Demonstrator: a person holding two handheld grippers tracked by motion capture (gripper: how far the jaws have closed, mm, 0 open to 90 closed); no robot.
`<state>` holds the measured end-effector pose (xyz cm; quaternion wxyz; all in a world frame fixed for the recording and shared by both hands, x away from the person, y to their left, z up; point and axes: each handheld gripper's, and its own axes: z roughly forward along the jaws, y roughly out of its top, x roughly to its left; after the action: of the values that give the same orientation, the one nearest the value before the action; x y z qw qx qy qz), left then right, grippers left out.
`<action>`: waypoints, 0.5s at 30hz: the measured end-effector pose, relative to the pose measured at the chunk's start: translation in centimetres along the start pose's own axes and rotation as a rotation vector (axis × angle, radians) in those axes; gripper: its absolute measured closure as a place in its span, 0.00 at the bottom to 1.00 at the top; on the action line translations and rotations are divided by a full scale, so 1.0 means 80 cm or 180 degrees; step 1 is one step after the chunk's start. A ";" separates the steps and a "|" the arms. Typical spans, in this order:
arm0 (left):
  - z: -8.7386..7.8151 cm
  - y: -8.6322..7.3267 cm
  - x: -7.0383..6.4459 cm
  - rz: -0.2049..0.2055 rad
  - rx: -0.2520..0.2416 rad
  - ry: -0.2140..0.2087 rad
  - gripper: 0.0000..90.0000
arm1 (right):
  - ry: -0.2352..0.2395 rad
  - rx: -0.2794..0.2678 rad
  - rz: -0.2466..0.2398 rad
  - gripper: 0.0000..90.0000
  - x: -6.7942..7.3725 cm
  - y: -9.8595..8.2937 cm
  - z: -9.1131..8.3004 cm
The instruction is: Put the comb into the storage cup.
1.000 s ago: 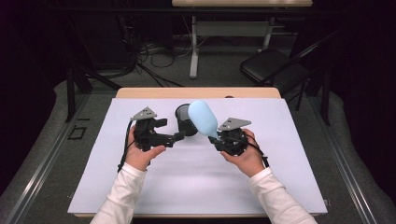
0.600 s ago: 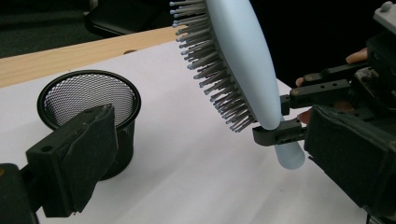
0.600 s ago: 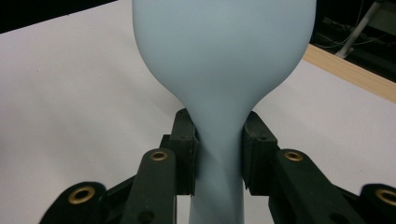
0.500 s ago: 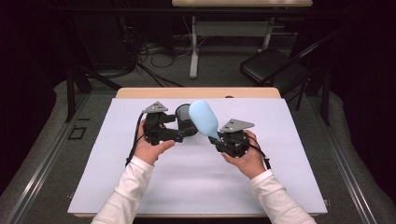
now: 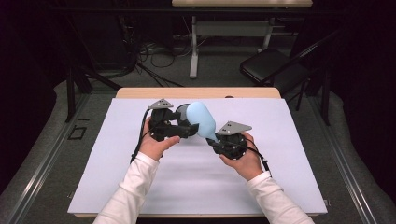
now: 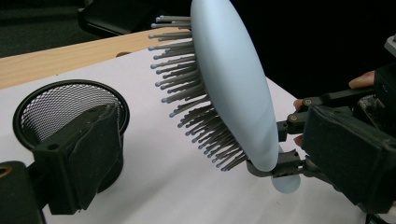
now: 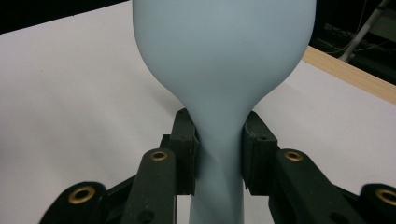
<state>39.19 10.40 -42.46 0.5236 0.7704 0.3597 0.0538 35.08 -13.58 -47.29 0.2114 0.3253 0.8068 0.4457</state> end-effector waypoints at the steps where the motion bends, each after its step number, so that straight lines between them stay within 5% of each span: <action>1: 0.002 0.002 -0.001 0.0006 0.0004 -0.0026 0.06 | 0.0003 -0.0004 0.0007 0.77 0.000 -0.001 0.000; 15: 0.015 0.005 -0.004 -0.0075 0.0043 -0.0112 0.10 | 0.0029 -0.0067 0.0014 0.77 0.004 -0.002 0.000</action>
<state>39.71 9.20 -42.61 0.5252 0.7705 0.3598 0.0317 34.83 -13.43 -47.42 0.2101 0.3228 0.8023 0.4561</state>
